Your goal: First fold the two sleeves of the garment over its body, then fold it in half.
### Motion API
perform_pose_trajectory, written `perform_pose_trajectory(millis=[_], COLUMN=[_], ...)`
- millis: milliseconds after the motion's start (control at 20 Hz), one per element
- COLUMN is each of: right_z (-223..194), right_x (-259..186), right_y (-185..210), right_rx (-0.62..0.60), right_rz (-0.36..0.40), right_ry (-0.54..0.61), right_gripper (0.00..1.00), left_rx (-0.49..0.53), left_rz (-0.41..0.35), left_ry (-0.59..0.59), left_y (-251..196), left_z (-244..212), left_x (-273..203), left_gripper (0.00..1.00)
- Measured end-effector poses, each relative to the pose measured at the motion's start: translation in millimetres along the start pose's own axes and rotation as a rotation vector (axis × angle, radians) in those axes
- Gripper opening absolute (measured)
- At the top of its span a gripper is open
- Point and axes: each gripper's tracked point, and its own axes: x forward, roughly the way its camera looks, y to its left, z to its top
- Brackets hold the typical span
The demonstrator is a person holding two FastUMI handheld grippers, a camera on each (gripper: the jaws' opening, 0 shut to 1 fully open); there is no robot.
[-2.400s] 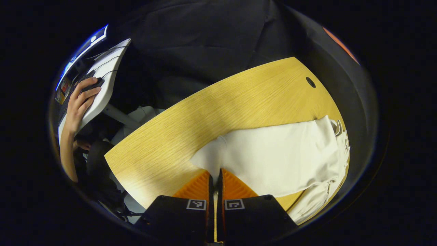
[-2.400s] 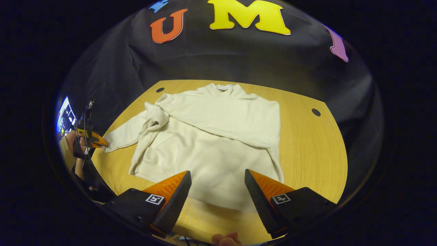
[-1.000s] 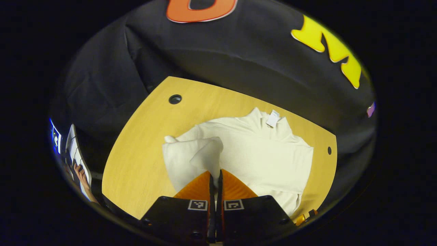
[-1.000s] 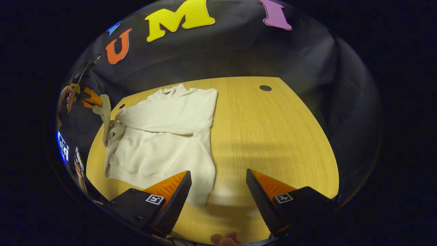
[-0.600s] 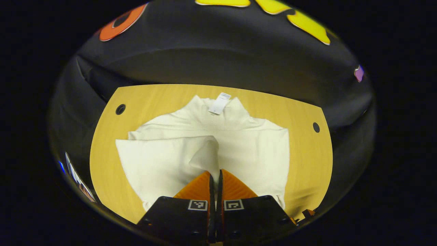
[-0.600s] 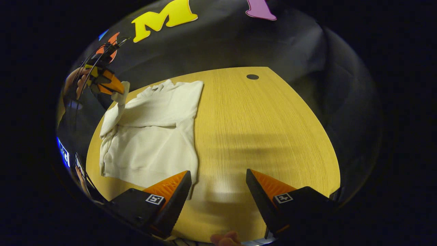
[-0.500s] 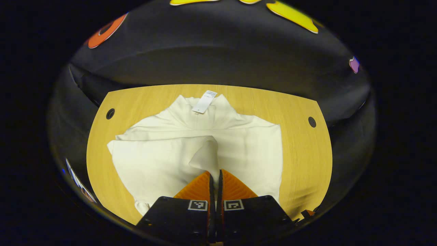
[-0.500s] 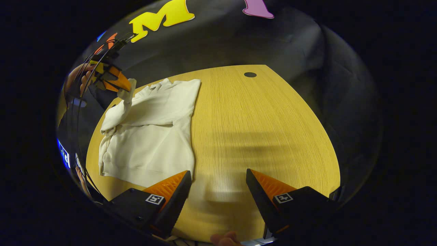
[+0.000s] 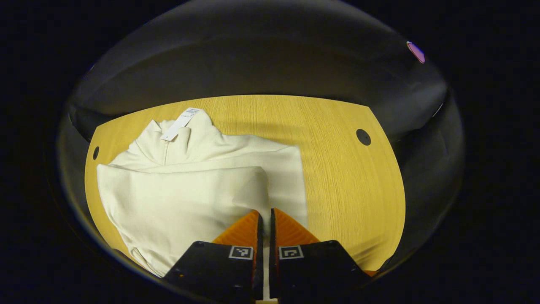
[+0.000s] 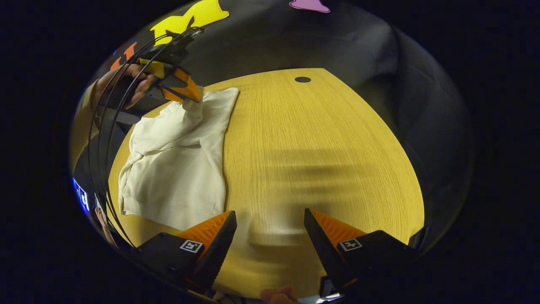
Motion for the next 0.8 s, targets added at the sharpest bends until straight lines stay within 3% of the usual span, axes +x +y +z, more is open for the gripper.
perform_pose_trajectory(millis=[150,200,250,300,400,450,500,550,600,800], right_z=[-3,-3,-6,-6,-5,-5,-5,-4,-4,-1], right_x=[2,4,5,6,4,3,2,1,-1,-9], right_y=[-1,-2,-4,-8,-6,-5,-2,3,8,37], right_rx=[-0.004,-0.004,-0.005,-0.011,-0.015,-0.016,-0.018,-0.022,-0.029,-0.07], right_rz=[0.009,0.007,0.0,-0.02,-0.02,-0.022,-0.019,-0.015,-0.01,0.012], right_ry=[0.005,0.01,0.014,0.017,0.011,0.011,0.012,0.011,0.005,-0.015], right_gripper=[1.0,1.0,1.0,0.99,1.0,1.0,1.0,1.0,1.0,1.0], left_rx=[-0.051,-0.073,-0.097,-0.113,-0.137,-0.145,-0.146,-0.141,-0.124,-0.006], left_rz=[-0.069,-0.095,-0.127,-0.163,-0.221,-0.237,-0.248,-0.246,-0.234,-0.143], left_ry=[-0.016,-0.034,-0.045,-0.041,-0.05,-0.058,-0.069,-0.078,-0.092,-0.158], left_y=[-13,-18,-24,-30,-36,-35,-32,-25,-16,40], left_z=[5,9,10,8,7,5,4,1,-2,-25], left_x=[3,0,-2,-6,-19,-27,-36,-44,-53,-81], left_gripper=[0.15,0.25,0.21,0.47,0.66,0.7,0.86,0.94,0.98,0.98])
